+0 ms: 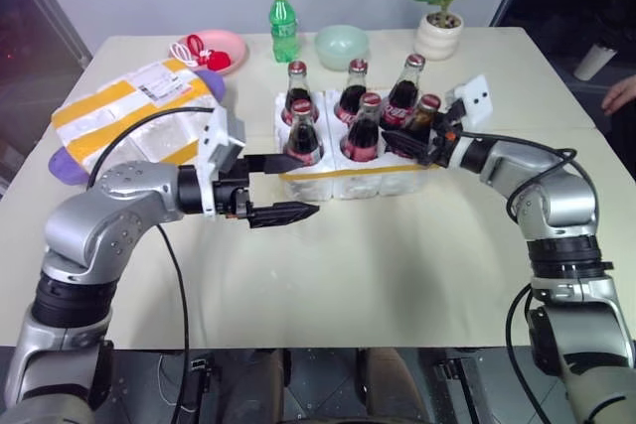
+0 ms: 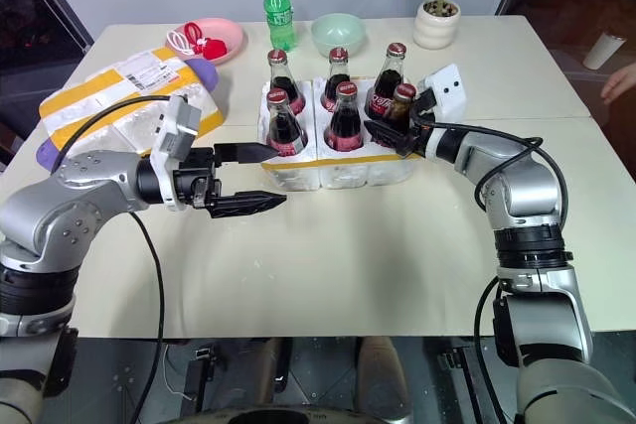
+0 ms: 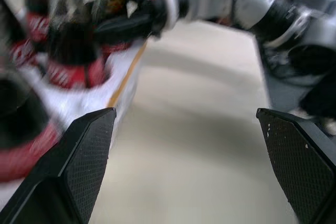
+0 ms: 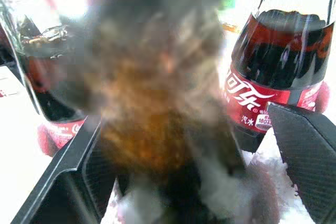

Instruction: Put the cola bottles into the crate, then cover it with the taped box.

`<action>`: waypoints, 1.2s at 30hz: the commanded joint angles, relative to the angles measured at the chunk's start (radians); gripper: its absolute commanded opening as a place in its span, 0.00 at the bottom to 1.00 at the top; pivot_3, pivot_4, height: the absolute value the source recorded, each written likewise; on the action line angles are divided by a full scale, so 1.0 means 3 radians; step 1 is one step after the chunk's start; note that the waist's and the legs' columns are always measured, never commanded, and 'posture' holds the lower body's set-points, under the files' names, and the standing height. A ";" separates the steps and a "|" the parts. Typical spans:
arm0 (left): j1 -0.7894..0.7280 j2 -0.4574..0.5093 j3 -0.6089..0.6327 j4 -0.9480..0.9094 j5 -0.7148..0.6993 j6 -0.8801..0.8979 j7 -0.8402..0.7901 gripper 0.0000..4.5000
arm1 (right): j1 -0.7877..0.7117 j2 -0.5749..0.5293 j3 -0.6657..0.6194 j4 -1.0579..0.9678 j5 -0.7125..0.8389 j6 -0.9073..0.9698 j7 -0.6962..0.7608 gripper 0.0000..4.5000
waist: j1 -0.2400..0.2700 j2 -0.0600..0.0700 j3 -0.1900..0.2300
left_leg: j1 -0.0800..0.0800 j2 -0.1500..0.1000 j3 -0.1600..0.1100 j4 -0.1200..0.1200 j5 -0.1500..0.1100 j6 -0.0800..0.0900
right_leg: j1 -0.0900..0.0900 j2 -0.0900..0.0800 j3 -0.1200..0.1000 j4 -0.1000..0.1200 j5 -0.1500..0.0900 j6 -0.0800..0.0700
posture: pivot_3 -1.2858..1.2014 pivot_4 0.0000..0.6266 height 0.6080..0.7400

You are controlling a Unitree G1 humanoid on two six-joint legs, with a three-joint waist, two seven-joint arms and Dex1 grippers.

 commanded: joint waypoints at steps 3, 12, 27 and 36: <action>0.0242 0.0440 0.0445 0.0147 0.0809 -0.0674 0.0352 1.00 | 0.0000 -0.0436 -0.0990 -0.0788 0.0964 0.0607 0.0190 0.99 | 0.0004 0.0000 0.0001 | -0.0002 0.0000 0.0000 -0.0004 0.0000 0.0000 | -0.0002 0.0000 0.0000 -0.0001 0.0000 0.0000 | 0.52 0.24 0.99; 0.1010 0.1239 0.0710 0.1622 0.2491 -0.1866 0.1339 1.00 | 0.0721 -0.1107 -0.1708 -0.1218 0.1559 0.1041 0.0619 0.99 | -0.0011 0.0000 -0.0001 | 0.0008 0.0004 0.0007 -0.0022 0.0000 0.0001 | -0.0004 0.0000 0.0002 -0.0004 -0.0009 -0.0016 | 0.52 0.24 0.99; -0.0605 0.0795 -0.0595 0.4508 0.4044 -0.3151 0.2884 1.00 | 0.1072 -0.1306 -0.2066 -0.1539 0.2158 0.1205 0.0583 0.99 | 0.0012 -0.0017 -0.0008 | 0.0005 0.0003 0.0008 -0.0019 0.0001 -0.0001 | -0.0003 -0.0003 -0.0002 -0.0002 -0.0002 -0.0002 | 0.52 0.24 0.99; -0.0882 0.0627 -0.0652 0.5189 0.3963 -0.3191 0.2825 0.48 | 0.1362 -0.1423 -0.2402 -0.1592 0.2257 0.1256 0.0476 1.00 | 0.0001 -0.0022 -0.0011 | 0.0006 0.0003 0.0009 -0.0021 0.0001 -0.0001 | -0.0005 -0.0004 -0.0002 0.0002 -0.0002 -0.0001 | 0.52 0.24 0.99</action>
